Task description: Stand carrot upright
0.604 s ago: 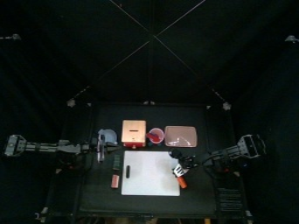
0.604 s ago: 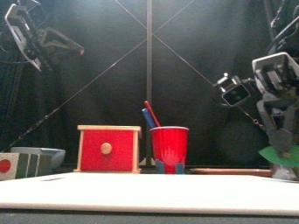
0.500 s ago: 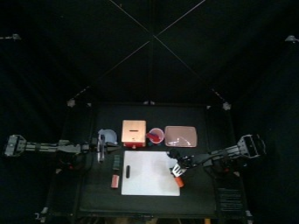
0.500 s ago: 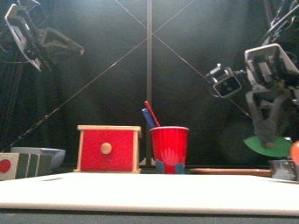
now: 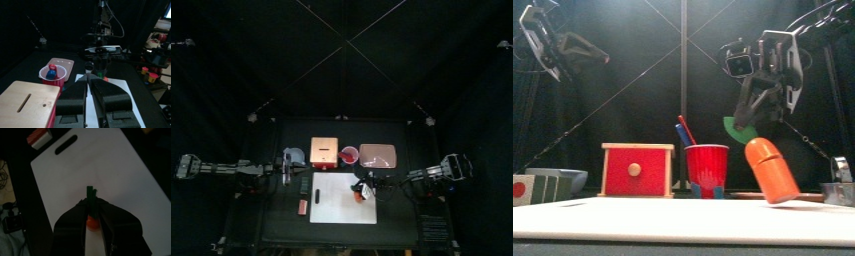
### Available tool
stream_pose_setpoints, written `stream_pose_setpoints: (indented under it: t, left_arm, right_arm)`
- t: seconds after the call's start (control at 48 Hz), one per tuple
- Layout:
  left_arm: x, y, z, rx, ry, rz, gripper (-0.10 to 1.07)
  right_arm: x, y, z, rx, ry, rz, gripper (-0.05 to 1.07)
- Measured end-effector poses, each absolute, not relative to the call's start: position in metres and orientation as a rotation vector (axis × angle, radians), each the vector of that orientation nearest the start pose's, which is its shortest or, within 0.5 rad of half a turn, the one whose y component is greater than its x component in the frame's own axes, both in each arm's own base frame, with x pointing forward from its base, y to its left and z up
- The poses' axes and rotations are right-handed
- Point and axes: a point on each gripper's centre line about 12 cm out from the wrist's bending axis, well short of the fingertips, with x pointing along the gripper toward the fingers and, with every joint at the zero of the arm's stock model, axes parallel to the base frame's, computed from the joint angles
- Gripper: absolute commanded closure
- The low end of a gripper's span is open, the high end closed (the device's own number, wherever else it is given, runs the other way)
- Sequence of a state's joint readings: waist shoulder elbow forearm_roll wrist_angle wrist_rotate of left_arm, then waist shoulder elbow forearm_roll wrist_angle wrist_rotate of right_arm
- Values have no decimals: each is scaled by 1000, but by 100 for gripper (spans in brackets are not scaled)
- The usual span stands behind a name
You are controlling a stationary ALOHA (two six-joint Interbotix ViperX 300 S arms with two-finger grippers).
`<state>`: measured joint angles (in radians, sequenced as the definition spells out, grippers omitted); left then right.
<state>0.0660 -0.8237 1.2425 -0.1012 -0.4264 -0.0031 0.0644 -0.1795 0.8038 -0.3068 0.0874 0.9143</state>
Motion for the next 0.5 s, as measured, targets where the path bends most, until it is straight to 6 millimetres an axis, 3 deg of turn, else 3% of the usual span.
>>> stream_pose_setpoints:
  t: [0.5]
  left_arm:
    - [211,20,252,-97,-8,114,46]
  right_arm:
    - [363,-30,183,379,596,-175,45]
